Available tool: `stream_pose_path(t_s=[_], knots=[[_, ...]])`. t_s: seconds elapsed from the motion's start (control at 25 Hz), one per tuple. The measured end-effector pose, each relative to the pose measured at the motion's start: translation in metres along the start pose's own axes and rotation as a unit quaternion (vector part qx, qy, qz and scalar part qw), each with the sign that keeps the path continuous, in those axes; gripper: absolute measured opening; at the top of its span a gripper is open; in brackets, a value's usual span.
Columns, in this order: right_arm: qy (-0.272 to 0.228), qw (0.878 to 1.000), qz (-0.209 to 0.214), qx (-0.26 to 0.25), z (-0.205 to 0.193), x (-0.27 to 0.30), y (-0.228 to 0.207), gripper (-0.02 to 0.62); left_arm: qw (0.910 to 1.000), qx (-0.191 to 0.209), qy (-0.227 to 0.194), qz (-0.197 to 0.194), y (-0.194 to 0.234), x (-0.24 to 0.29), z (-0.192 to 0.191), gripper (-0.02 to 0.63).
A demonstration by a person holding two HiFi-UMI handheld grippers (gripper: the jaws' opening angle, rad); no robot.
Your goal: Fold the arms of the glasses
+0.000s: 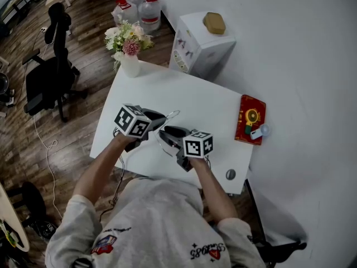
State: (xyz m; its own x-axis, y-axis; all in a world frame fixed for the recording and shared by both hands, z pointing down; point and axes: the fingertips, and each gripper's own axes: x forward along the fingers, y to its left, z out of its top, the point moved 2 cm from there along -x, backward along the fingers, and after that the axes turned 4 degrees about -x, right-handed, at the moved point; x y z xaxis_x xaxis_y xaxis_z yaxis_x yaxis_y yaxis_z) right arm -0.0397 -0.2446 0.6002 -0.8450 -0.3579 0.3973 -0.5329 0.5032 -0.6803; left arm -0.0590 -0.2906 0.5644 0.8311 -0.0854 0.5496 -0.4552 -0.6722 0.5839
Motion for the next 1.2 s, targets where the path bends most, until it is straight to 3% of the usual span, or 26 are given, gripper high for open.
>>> stream_pose_path(t_s=[0.2,0.44,0.68,0.96,1.2], knots=[[-0.066,0.998,-0.019,0.006,0.007,-0.034,-0.005,0.123,0.9994,-0.008,-0.024,0.022,0.012,-0.008,0.008,0.015],[-0.102,0.994,-0.036,0.016,-0.003,-0.057,-0.002,0.106,0.9978,-0.017,-0.040,0.051,0.033,-0.016,0.022,0.015],[-0.107,0.992,-0.013,0.058,-0.027,-0.052,0.008,0.103,0.9942,-0.033,-0.070,0.074,0.045,-0.027,0.042,0.014],[-0.154,0.980,-0.005,0.124,-0.017,-0.039,0.009,0.084,0.9899,-0.037,-0.092,0.101,0.055,-0.038,0.049,0.014],[-0.136,0.983,0.010,0.121,-0.022,-0.027,0.014,0.080,0.9874,-0.048,-0.105,0.108,0.062,-0.046,0.048,0.014]])
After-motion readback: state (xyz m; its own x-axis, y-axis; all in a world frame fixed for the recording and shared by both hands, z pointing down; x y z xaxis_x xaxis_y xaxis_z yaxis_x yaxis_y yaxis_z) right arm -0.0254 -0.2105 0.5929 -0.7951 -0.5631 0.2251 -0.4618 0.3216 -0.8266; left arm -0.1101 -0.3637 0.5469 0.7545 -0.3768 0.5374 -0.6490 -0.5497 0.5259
